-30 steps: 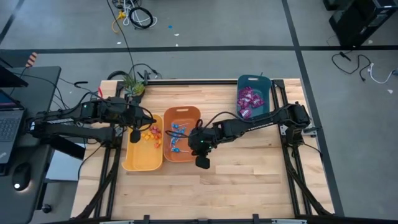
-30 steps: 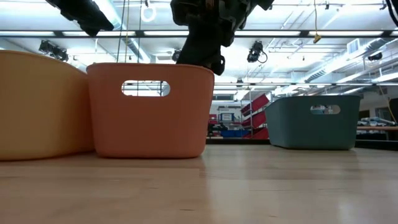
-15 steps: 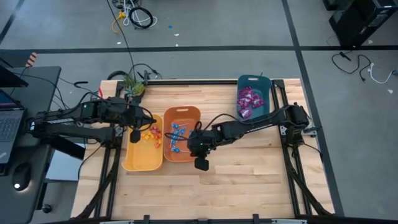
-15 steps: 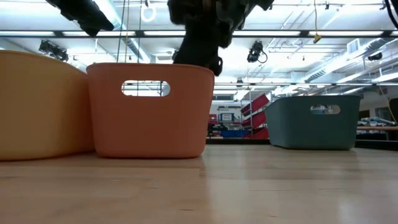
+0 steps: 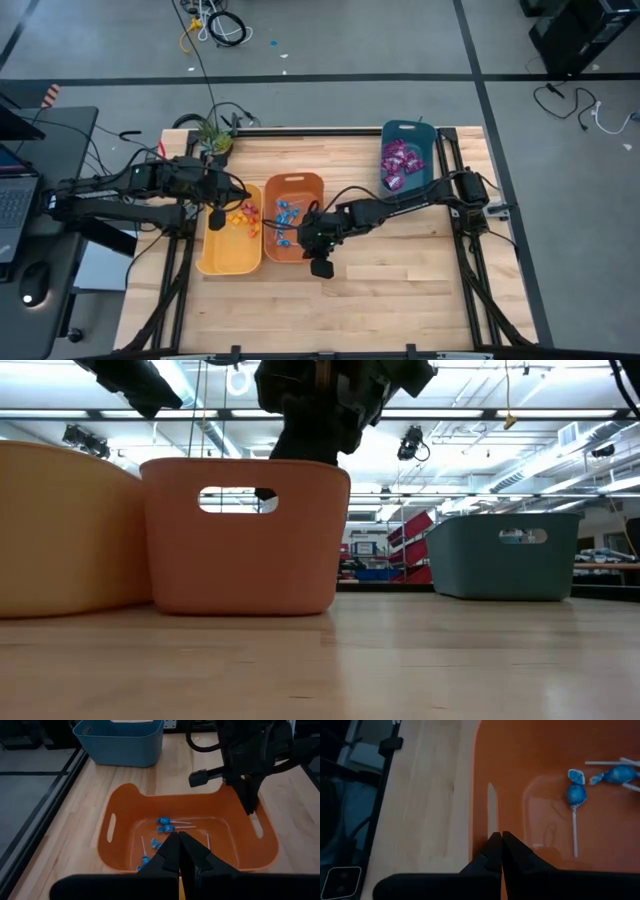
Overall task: Sort candy
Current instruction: Move the orange bin beside the yellow bin
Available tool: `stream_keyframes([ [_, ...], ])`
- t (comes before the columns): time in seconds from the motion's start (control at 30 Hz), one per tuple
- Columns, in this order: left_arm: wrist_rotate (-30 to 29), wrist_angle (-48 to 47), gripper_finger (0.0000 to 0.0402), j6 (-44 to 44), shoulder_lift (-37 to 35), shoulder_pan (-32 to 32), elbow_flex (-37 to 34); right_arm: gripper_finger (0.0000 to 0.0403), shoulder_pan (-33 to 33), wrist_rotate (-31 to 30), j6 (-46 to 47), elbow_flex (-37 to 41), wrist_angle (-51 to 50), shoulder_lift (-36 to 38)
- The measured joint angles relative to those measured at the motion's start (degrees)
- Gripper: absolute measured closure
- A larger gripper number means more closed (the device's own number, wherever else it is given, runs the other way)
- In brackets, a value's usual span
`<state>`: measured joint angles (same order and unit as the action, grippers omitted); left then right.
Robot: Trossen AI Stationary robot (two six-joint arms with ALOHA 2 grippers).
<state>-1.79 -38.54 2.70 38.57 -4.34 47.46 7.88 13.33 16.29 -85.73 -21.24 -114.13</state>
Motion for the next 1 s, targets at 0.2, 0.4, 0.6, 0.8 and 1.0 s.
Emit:
stream_keyframes([
  [0.2, 0.0, 0.0, 0.0401, 0.0, 0.0, 0.0, 0.0, 0.0403, 0.2, 1.5, 0.2, 0.0, 1.6, -0.2],
  [0.4, 0.0, 0.0, 0.0401, 0.0, 0.0, 0.0, 0.0, 0.0403, 0.9, 1.8, 0.4, 0.0, 3.4, -0.2],
  [0.6, 0.1, 0.0, 0.0401, 0.0, 0.0, 0.0, 0.0, 0.0403, 1.6, 1.9, 1.4, 0.0, 3.3, -0.2],
  [0.8, 0.1, 0.1, 0.0401, 0.0, 0.0, 0.0, 0.0, 0.0403, 2.2, 2.5, 2.2, 0.0, 3.3, -0.2],
  [1.0, 0.1, 0.1, 0.0401, -0.3, 0.0, 0.0, 0.0, 0.0403, 2.3, 1.7, 2.6, 0.0, 3.6, -0.2],
])
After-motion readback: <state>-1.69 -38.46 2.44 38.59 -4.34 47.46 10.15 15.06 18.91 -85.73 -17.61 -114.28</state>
